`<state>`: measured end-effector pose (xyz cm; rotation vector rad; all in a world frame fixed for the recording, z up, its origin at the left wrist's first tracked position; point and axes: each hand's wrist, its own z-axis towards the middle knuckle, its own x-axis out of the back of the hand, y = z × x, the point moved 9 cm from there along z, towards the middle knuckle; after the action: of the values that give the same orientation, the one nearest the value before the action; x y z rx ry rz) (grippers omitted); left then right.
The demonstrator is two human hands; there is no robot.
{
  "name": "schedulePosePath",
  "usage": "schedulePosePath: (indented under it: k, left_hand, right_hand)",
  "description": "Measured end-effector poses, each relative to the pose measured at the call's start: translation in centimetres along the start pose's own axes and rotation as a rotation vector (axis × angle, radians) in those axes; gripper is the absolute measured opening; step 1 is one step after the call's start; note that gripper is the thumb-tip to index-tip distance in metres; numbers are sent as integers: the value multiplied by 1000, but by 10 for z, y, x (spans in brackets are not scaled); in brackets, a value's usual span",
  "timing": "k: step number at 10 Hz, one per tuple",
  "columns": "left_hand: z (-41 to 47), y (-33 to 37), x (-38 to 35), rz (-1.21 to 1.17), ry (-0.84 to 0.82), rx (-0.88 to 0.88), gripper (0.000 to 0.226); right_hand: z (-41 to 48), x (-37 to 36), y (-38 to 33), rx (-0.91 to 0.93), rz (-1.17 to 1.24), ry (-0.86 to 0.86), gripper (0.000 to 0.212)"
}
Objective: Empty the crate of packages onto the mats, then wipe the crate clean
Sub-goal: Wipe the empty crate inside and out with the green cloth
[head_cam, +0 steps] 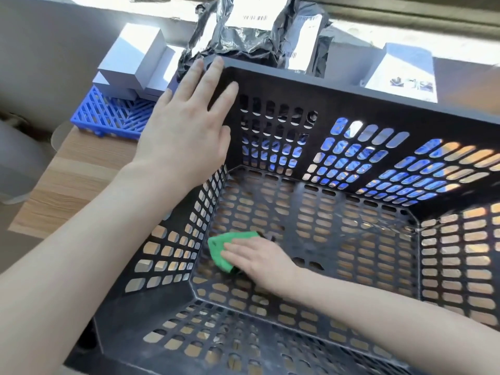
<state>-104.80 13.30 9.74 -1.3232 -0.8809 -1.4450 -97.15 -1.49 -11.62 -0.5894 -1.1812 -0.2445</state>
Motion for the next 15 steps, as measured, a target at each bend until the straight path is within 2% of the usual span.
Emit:
schedulePosePath:
  k: [1,2,3,4,5,6,7,8,9,11,12,13,14,15]
  left_hand:
    - [0,0,1,-5,2,0,59]
    - [0,0,0,-11,-4,0,59]
    - [0,0,0,-13,1,-6,59]
    - [0,-1,1,-9,4,0,59]
    - [0,0,1,-12,5,-1,60]
    - [0,-1,0,-17,2,4,60]
    - [0,0,-1,-8,-6,-3,61]
    - [0,0,-1,-8,-12,0,61]
    - [-1,-1,0,-9,-7,7,60]
    - [-1,0,1,-3,-6,4,61]
    - [-1,0,1,-1,-6,10,61]
    - [0,1,1,-1,-6,7,61]
    - [-1,0,1,-6,-3,10,61]
    - [-1,0,0,-2,-8,3,61]
  right_hand:
    - [-18,-15,-59,280,128,-163,30]
    - [-7,-11,-30,338,52,-138,29]
    - [21,9,35,204,-92,-28,29]
    - [42,45,109,-74,-224,68,33]
    - [48,64,142,-325,-244,125,36]
    - [41,42,109,-384,-144,150,35]
    - [27,8,19,-49,33,57,30]
    - [6,-17,-51,292,161,-145,31]
    - [12,-17,-37,424,71,-137,30]
    - [72,14,58,191,-195,28,27]
    - [88,39,111,-80,-279,107,23]
    - [88,47,129,-315,-271,162,27]
    - [85,27,94,-422,-133,190,37]
    - [73,10,45,-358,-46,145,42]
